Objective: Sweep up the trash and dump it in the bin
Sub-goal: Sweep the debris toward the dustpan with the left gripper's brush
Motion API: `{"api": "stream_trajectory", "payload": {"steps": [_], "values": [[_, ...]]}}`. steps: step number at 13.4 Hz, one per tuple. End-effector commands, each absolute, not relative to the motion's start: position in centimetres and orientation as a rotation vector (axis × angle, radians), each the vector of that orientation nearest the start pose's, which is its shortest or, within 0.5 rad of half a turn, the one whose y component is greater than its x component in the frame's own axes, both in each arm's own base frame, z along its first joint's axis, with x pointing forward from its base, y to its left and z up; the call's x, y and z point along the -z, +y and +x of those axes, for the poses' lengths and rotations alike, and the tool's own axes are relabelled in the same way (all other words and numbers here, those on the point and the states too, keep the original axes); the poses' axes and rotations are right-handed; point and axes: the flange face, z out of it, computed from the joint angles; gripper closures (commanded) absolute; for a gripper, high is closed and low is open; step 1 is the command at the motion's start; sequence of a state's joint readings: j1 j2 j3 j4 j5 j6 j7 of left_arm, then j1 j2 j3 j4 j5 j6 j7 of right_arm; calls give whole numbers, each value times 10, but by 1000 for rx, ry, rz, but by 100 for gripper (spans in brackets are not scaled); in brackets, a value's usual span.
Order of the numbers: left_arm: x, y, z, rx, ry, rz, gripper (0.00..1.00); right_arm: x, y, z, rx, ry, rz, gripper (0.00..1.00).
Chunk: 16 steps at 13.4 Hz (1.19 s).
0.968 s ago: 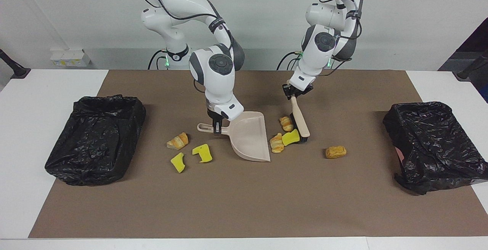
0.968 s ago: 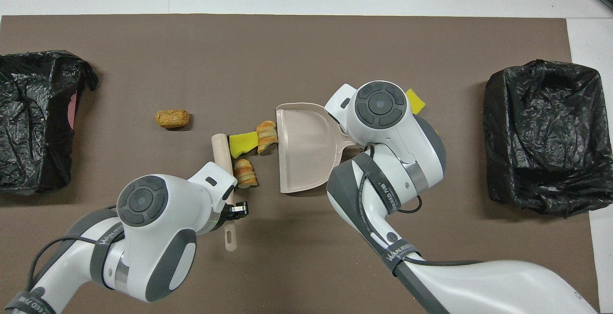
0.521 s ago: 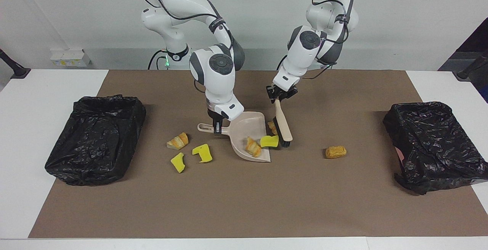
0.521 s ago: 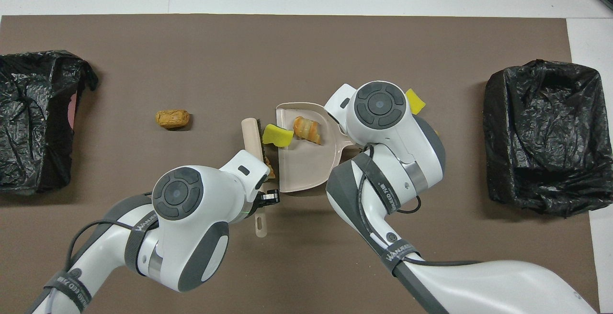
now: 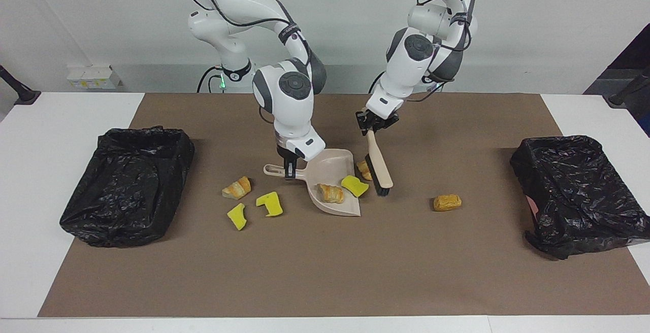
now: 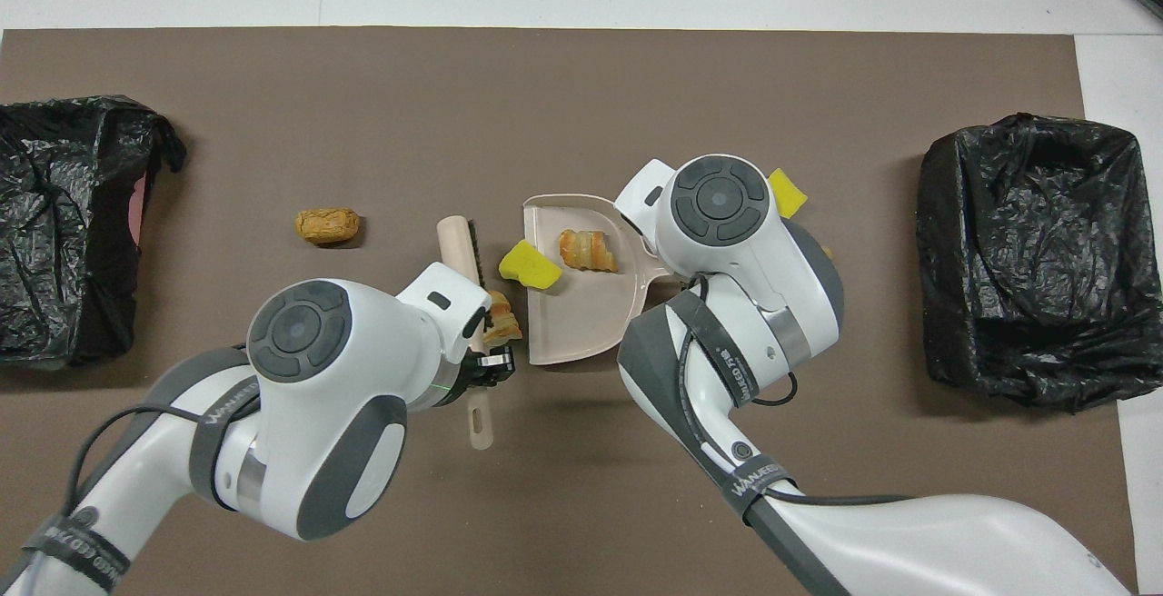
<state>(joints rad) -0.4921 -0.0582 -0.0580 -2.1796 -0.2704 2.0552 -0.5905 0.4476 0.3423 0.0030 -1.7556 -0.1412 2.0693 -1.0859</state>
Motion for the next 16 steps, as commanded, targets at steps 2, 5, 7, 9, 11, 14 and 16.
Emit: {"api": "stream_trajectory", "payload": {"steps": [2,5,7,9,11,14,16], "values": [[-396,-262,388,-444,-434,-3176,100,-368,276,582,69,2143,2131,100],[-375,-287,361,-444,-382,-3159,100,-368,276,582,69,2142,2133,100],[-366,-308,353,-361,-310,-3207,100,-368,276,582,69,2138,2136,100],[-367,-319,361,-278,-268,-3257,100,-368,276,582,68,2135,2139,100],[-372,-333,366,-190,-123,-3313,100,-368,276,582,68,2133,2141,100],[-376,-346,367,-127,196,-3339,100,-368,276,582,68,2128,2145,100],[-388,-344,373,-107,231,-3349,100,-368,276,583,66,2128,2145,100]]}}
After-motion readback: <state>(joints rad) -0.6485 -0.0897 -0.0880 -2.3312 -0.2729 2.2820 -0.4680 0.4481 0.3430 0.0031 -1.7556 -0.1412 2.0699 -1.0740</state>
